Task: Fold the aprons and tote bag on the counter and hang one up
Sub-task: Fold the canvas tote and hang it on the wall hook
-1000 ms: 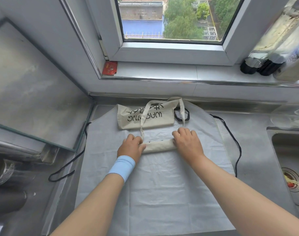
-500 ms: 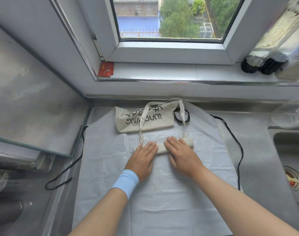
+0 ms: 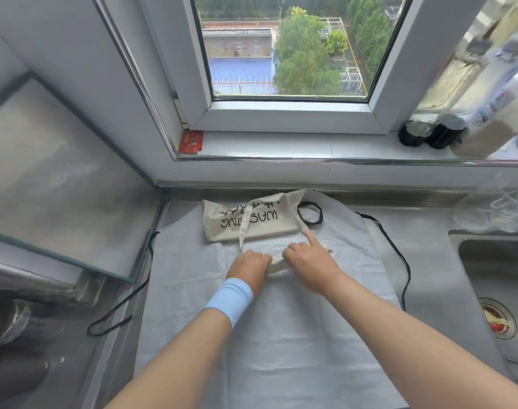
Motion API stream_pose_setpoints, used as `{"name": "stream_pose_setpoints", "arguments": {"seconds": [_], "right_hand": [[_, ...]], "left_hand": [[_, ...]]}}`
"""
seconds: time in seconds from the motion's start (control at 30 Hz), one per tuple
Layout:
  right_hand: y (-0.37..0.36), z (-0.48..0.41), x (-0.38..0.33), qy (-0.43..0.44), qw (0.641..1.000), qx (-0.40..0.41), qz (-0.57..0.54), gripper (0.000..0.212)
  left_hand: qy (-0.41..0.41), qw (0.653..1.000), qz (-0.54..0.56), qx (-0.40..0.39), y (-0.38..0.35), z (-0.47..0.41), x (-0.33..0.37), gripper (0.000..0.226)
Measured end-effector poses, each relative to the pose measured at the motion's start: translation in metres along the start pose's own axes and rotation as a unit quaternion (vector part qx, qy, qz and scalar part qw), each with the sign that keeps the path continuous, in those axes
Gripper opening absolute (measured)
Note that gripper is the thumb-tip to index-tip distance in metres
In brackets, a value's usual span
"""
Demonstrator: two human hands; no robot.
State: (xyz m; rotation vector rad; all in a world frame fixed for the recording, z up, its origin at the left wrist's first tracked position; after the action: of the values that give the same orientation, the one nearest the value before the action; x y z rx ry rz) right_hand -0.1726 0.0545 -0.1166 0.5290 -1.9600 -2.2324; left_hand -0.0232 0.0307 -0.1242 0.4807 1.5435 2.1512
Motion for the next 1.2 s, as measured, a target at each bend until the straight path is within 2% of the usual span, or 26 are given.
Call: {"name": "stream_pose_setpoints", "arguments": {"seconds": [0.07,0.17,0.3,0.37,0.47,0.5,0.53,0.6,0.67,0.73,0.8,0.93,1.07,1.13,1.2], "right_hand": [[0.021,0.003,-0.004,-0.010,0.999,-0.040,-0.014,0.029],[0.052,0.011,-0.005,-0.052,0.987,-0.104,-0.107,0.012],[0.099,0.021,-0.010,-0.068,0.975,-0.131,-0.168,0.014],[0.125,0.030,-0.013,-0.065,0.973,-0.150,-0.160,0.021],[0.150,0.041,-0.022,-0.043,0.973,-0.162,-0.157,0.017],[0.156,0.043,-0.025,-0.032,0.981,-0.127,-0.143,0.011],[0.162,0.045,-0.028,-0.010,0.992,-0.057,-0.112,0.015],[0.168,0.051,-0.035,0.046,0.993,0.104,-0.028,0.042],[0.173,0.065,-0.053,0.115,0.968,0.217,0.040,0.051],[0.172,0.075,-0.075,0.163,0.948,0.261,0.083,0.058],[0.169,0.079,-0.090,0.153,0.941,0.278,0.115,0.061],[0.181,0.079,-0.103,0.105,0.920,0.342,0.156,0.042],[0.202,0.073,-0.110,0.155,0.902,0.379,0.133,0.032],[0.215,0.070,-0.117,0.178,0.896,0.390,0.111,0.031],[0.229,0.064,-0.126,0.180,0.891,0.413,0.056,0.023]], "left_hand": [[0.020,0.999,0.034,-0.004,0.018,0.005,-0.003,0.025],[0.006,1.000,0.023,-0.003,0.047,0.017,0.000,0.032],[-0.002,0.996,0.075,-0.038,0.080,0.038,0.004,0.037],[-0.009,0.989,0.130,-0.067,0.094,0.057,0.010,0.031],[-0.019,0.971,0.221,-0.086,0.116,0.085,0.021,0.019],[-0.014,0.964,0.252,-0.080,0.121,0.093,0.023,0.018],[0.002,0.956,0.287,-0.068,0.125,0.100,0.022,0.019],[0.057,0.924,0.374,-0.047,0.128,0.113,0.015,0.016],[0.088,0.856,0.508,-0.030,0.133,0.131,0.012,0.009],[0.078,0.782,0.618,-0.027,0.140,0.147,0.015,0.008],[0.054,0.734,0.676,-0.040,0.147,0.159,0.020,0.012],[0.017,0.701,0.711,-0.050,0.157,0.175,0.027,0.006],[-0.024,0.669,0.741,-0.058,0.170,0.191,0.024,0.015],[-0.034,0.676,0.735,-0.046,0.177,0.196,0.014,0.021],[-0.048,0.690,0.722,-0.023,0.183,0.195,0.001,0.036]]}}
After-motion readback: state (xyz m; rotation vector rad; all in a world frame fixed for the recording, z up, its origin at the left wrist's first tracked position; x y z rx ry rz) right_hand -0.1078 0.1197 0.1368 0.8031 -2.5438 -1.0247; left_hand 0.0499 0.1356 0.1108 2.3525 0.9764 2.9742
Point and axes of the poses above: each hand's wrist, its own z-axis away from the middle knuckle, its own y-axis out of the back of the hand, x = y × z, the point moved 4 cm from there along -z, towards the middle knuckle, and after that the axes turned 8 degrees about -z, right-handed, at the moved point
